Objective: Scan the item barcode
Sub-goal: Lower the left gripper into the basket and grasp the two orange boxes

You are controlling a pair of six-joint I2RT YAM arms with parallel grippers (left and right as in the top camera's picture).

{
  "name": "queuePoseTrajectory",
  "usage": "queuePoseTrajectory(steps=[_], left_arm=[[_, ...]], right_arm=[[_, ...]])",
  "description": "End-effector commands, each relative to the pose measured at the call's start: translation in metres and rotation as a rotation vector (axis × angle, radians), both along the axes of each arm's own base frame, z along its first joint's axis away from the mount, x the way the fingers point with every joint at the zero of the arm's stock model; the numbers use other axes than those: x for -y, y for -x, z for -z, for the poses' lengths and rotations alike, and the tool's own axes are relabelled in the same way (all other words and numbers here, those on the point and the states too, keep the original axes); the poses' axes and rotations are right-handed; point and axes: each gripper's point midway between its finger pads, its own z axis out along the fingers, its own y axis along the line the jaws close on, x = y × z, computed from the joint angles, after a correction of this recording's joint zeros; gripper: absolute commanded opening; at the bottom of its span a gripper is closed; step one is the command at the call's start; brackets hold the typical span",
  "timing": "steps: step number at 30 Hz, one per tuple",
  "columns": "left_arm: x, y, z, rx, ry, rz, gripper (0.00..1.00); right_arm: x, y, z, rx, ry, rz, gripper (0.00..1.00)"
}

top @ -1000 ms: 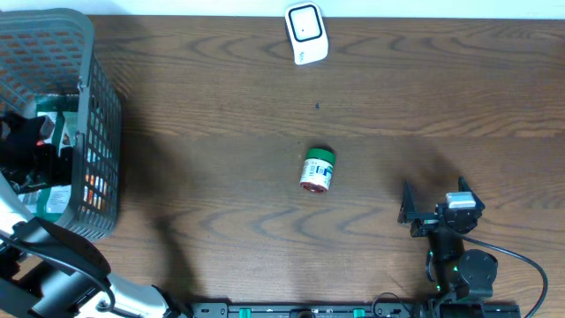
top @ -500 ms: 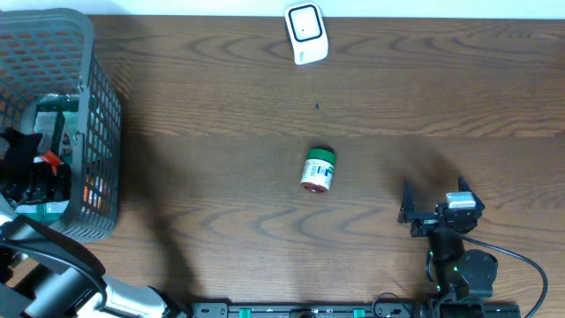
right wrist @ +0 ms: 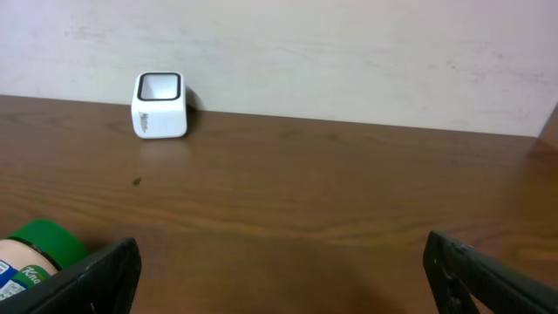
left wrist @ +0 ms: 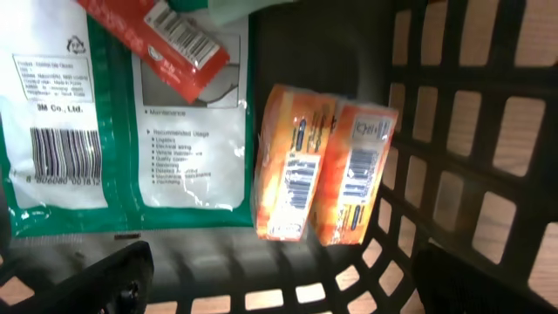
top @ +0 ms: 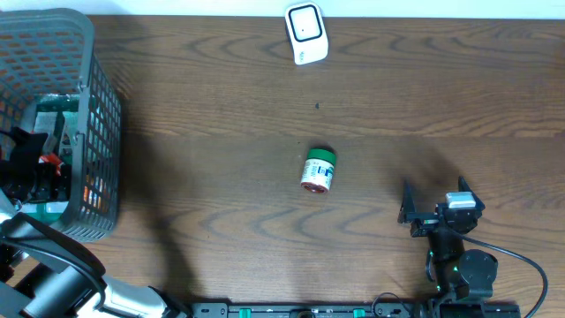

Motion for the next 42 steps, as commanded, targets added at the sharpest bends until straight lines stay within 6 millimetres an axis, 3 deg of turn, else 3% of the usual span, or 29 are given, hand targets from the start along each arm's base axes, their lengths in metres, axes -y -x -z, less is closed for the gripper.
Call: queuePoseTrajectory(steps=[1, 16, 26, 38, 42], left_arm=[[0.01, -0.004, 0.003, 0.016, 0.03, 0.031, 0.95], [0.024, -0.014, 0.012, 0.002, 0.043, 0.08, 0.95], [0.028, -0.009, 0.045, -0.004, 0.048, 0.081, 0.95], [0.03, -0.005, 0.067, -0.008, 0.037, 0.081, 0.95], [0.032, -0.003, 0.071, -0.01, 0.04, 0.08, 0.88]], right_arm=[[0.002, 0.0, 0.0, 0.001, 0.012, 0.007, 0.99], [0.002, 0.0, 0.0, 0.002, 0.012, 0.007, 0.99], [0.002, 0.0, 0.0, 0.002, 0.012, 0.007, 0.99], [0.002, 0.0, 0.0, 0.001, 0.012, 0.008, 0.99], [0.002, 0.0, 0.0, 0.001, 0.012, 0.007, 0.99]])
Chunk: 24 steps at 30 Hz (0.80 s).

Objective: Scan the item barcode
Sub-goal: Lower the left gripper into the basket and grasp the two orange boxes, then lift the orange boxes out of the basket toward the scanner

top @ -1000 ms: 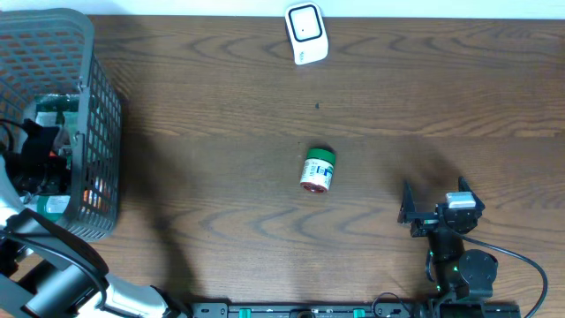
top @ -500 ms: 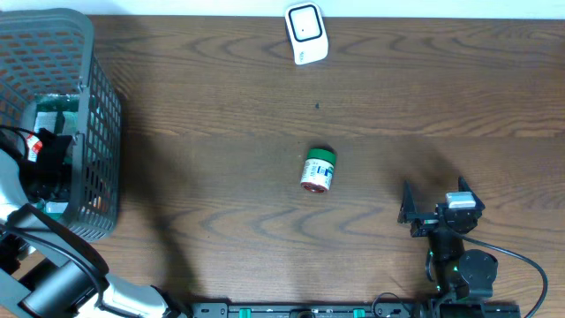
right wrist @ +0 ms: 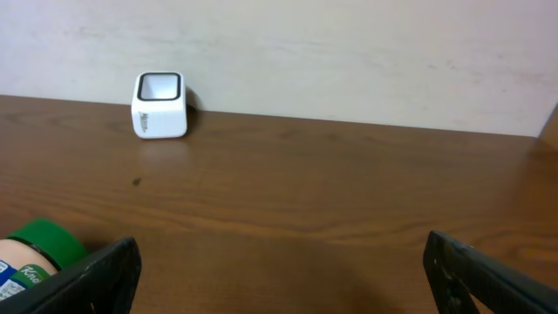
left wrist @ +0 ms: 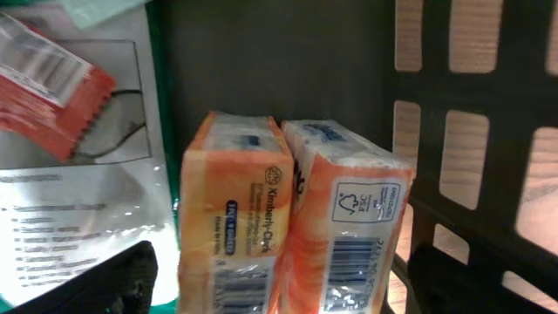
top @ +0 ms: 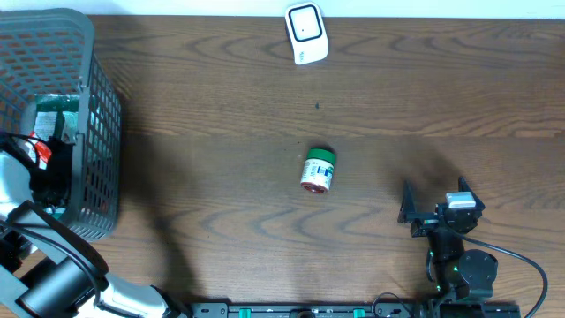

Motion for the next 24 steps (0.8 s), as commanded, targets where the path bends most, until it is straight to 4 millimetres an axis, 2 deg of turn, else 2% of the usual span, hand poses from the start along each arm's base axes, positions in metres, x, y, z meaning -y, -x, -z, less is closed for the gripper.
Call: queuePoseTrajectory(steps=[1, 6, 10, 13, 18, 24], left_arm=[[0.004, 0.001, 0.006, -0.005, 0.017, 0.017, 0.81], [0.002, -0.001, 0.005, 0.004, 0.009, 0.017, 0.48], [-0.001, -0.003, 0.002, 0.017, -0.004, 0.017, 0.41], [-0.008, -0.007, -0.012, 0.041, -0.052, 0.009, 0.35], [-0.024, -0.018, -0.058, 0.133, -0.168, -0.025, 0.34], [-0.043, -0.028, -0.141, 0.291, -0.355, -0.083, 0.34]], right_arm=[[0.002, 0.0, 0.0, 0.001, 0.012, 0.007, 0.99], [0.002, 0.0, 0.0, 0.001, 0.012, 0.007, 0.99], [0.002, 0.0, 0.0, 0.002, 0.012, 0.007, 0.99], [0.002, 0.0, 0.0, 0.002, 0.012, 0.007, 0.99], [0.002, 0.0, 0.0, 0.002, 0.012, 0.007, 0.99], [0.002, 0.0, 0.0, 0.002, 0.012, 0.007, 0.99]])
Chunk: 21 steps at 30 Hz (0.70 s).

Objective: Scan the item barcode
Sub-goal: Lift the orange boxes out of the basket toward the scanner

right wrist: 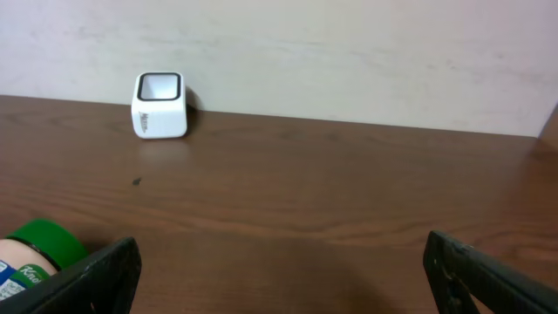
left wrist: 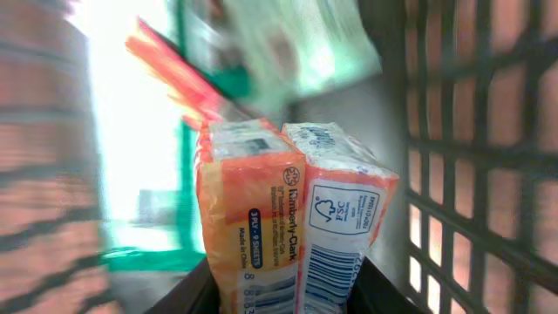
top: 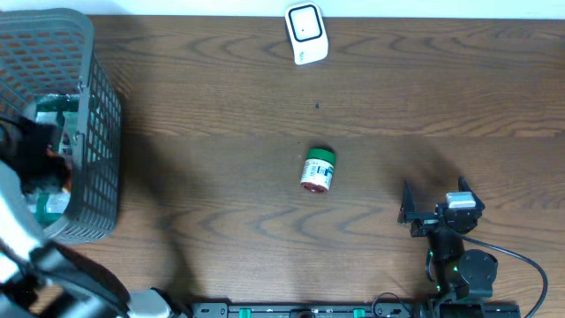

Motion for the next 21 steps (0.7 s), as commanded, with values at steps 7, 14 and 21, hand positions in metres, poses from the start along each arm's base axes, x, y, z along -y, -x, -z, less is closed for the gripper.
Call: queuePoseTrajectory(steps=[7, 14, 21], left_arm=[[-0.04, -0.014, -0.175, 0.318, -0.375, -0.137, 0.34], [-0.034, -0.01, -0.277, 0.525, -0.466, -0.244, 0.34], [0.038, -0.027, -0.293, 0.573, -0.321, -0.154, 0.34]], right_arm=[[0.002, 0.0, 0.0, 0.002, 0.012, 0.007, 0.99], [0.002, 0.0, 0.0, 0.001, 0.012, 0.007, 0.99], [0.002, 0.0, 0.0, 0.002, 0.012, 0.007, 0.99]])
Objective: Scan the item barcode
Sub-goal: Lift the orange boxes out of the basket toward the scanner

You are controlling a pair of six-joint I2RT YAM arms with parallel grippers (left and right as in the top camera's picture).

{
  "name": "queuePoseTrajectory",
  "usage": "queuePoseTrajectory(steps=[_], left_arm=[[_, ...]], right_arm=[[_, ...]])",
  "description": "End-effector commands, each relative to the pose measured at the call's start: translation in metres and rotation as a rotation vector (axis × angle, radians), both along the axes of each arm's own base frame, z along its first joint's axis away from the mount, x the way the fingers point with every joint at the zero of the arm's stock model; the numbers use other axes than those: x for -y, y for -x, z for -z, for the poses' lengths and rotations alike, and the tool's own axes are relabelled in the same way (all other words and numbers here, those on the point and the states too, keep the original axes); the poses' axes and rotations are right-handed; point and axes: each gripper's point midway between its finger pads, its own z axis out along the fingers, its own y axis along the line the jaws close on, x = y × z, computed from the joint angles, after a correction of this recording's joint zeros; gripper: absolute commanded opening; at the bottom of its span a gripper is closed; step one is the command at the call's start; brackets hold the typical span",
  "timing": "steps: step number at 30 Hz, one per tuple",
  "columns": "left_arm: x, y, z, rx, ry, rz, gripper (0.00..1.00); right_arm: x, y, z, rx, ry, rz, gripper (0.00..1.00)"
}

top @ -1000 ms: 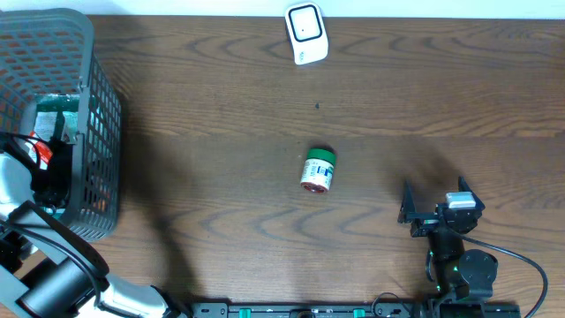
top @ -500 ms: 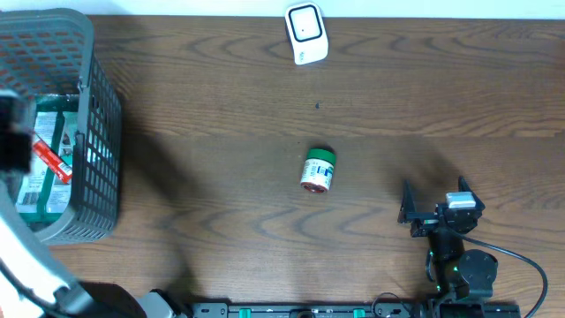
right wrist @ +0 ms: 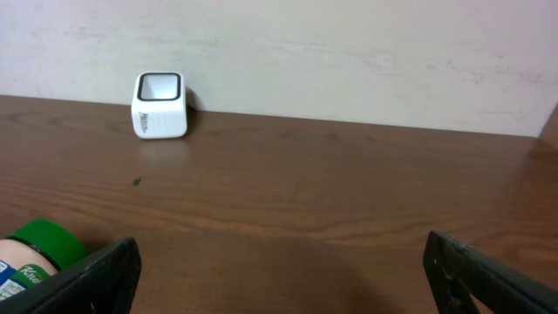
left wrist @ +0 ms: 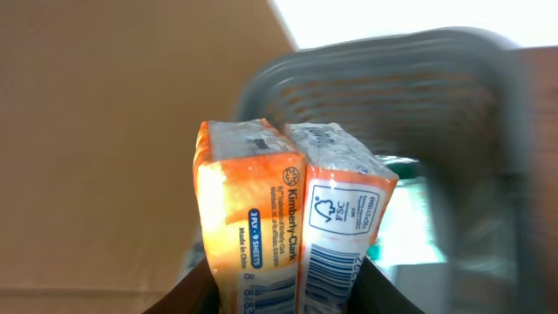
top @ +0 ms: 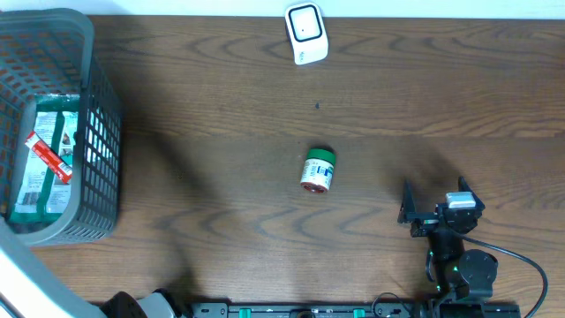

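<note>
An orange twin pack of tissues, with barcodes near its lower end, fills the left wrist view. My left gripper is shut on it, a dark jaw on each side. The grey basket shows blurred behind the pack. Overhead, the pack and the left gripper are out of view. The white scanner stands at the table's far edge, and it also shows as the white scanner against the wall. My right gripper rests open at the front right, and the right gripper has nothing between its fingers.
A green-capped jar lies mid-table; the jar is just left of my right gripper. The basket at the far left holds a green packet and a red sachet.
My left gripper, still shut on the orange pack, was inside the basket. It is now clear of the basket and outside the overhead view. The right arm has not moved.
My left gripper was open over the orange pack lying in the basket. It was then lower, with a jaw on each side of the pack. Then it was shut on the pack inside the basket, and now it holds it outside.
</note>
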Motion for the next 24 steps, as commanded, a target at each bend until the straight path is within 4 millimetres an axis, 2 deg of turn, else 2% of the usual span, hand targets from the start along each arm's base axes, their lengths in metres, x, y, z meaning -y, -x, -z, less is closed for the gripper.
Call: queuePoseTrajectory(steps=[1, 8, 11, 17, 21, 24], left_arm=[[0.04, -0.013, -0.007, 0.049, 0.091, 0.051, 0.34], [0.131, -0.028, 0.002, 0.038, 0.293, 0.181, 0.34], [0.173, -0.028, 0.023, -0.045, 0.406, 0.217, 0.34], [0.245, -0.028, 0.07, -0.288, 0.505, 0.355, 0.34], [0.28, -0.034, 0.095, -0.404, 0.604, 0.408, 0.34], [0.297, -0.042, 0.115, -0.48, 0.64, 0.437, 0.34]], right_arm=[[0.002, 0.0, 0.0, 0.002, 0.012, 0.007, 0.99], [0.002, 0.0, 0.0, 0.002, 0.012, 0.007, 0.99], [0.002, 0.0, 0.0, 0.002, 0.012, 0.007, 0.99], [0.002, 0.0, 0.0, 0.002, 0.012, 0.007, 0.99], [0.002, 0.0, 0.0, 0.002, 0.012, 0.007, 0.99], [0.002, 0.0, 0.0, 0.001, 0.012, 0.007, 0.99]])
